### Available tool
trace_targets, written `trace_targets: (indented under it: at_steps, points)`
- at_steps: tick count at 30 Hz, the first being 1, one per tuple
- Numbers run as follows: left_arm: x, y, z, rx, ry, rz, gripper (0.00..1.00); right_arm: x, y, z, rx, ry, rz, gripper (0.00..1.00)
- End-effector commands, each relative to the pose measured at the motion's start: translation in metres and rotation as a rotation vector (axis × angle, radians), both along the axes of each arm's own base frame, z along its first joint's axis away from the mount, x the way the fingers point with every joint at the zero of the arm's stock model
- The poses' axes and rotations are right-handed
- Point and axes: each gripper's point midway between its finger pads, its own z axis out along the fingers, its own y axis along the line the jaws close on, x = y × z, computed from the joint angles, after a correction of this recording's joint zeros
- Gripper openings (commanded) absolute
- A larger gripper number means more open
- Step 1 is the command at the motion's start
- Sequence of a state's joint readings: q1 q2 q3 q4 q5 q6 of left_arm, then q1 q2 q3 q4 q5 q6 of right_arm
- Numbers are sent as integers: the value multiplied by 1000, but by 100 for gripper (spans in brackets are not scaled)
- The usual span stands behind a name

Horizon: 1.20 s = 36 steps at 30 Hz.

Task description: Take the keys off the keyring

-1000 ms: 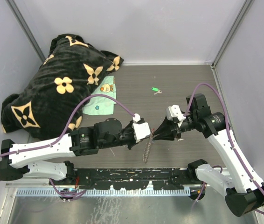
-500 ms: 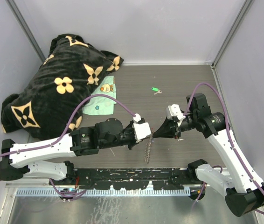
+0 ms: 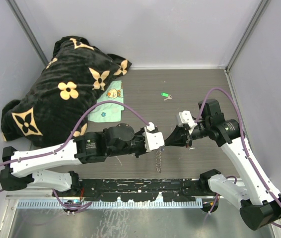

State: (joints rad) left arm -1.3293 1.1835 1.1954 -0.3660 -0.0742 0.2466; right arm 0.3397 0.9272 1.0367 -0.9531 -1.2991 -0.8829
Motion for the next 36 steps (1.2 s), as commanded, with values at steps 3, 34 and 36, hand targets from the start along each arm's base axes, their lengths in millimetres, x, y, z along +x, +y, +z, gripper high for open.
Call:
trace_targets:
  at_steps: [3, 34, 36]
  points:
    - [7, 1, 57, -85, -109, -4, 0, 1, 1, 4, 6, -2, -14, 1]
    - [10, -2, 29, -104, -109, 9, 0, 20, -12, -6, -593, -181, -50, 1]
    - [10, -4, 23, -139, -103, 15, 0, 21, -16, -6, -650, -182, -44, 1]
